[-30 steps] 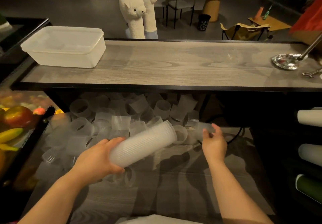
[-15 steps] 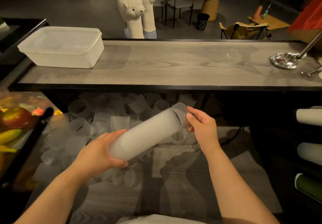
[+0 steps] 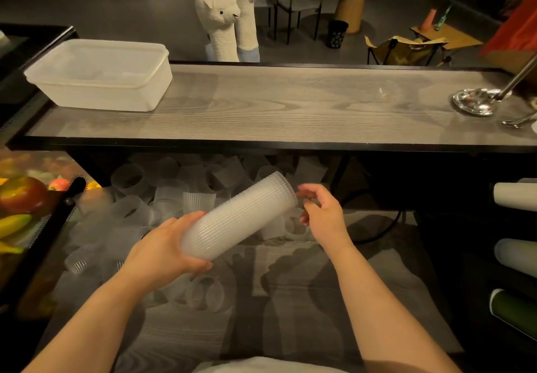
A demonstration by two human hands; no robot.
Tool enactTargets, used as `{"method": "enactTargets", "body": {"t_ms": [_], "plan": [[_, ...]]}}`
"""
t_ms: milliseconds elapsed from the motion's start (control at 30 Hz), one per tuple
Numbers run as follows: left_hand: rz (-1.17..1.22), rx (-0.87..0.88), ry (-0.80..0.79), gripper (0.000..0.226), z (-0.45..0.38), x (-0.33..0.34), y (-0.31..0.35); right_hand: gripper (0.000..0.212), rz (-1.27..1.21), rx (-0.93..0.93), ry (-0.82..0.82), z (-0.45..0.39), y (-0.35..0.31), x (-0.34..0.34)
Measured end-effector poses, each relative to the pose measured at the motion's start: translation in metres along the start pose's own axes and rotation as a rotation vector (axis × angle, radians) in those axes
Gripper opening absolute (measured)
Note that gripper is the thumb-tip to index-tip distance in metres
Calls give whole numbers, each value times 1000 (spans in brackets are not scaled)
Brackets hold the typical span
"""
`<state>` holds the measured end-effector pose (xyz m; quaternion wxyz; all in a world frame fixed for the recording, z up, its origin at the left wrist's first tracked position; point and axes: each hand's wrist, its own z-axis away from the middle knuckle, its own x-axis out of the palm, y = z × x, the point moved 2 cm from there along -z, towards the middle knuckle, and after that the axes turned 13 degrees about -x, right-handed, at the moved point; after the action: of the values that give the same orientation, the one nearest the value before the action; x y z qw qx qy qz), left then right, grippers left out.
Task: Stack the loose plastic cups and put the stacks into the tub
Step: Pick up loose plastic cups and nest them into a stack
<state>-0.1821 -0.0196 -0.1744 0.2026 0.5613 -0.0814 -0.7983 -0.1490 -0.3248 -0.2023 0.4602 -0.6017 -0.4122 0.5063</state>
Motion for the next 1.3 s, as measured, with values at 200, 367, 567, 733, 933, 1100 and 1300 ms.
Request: {"method": "enactTargets", "body": {"t_ms": [200, 367, 567, 733, 933, 1100, 1300], "plan": [[-17, -9, -13, 100, -2, -1, -6, 24, 758, 248, -458, -3, 72, 13], [-32, -17, -28, 101, 0, 2, -9, 37, 796, 435, -571, 0, 95, 26], [-38, -17, -43, 102, -1, 3, -11, 36, 798, 326, -454, 8, 98, 14], [-43, -13, -58, 102, 3, 5, -12, 17, 794, 172, -58, 20, 63, -20], [-21, 16, -68, 104, 7, 8, -13, 21, -196, 83, 380, 17, 4, -45], [7, 52, -57, 101, 11, 3, -10, 21, -527, 86, 249, 8, -31, -39], [95, 67, -44, 100, 17, -8, -10, 25, -275, 24, 142, 8, -49, -16]]}}
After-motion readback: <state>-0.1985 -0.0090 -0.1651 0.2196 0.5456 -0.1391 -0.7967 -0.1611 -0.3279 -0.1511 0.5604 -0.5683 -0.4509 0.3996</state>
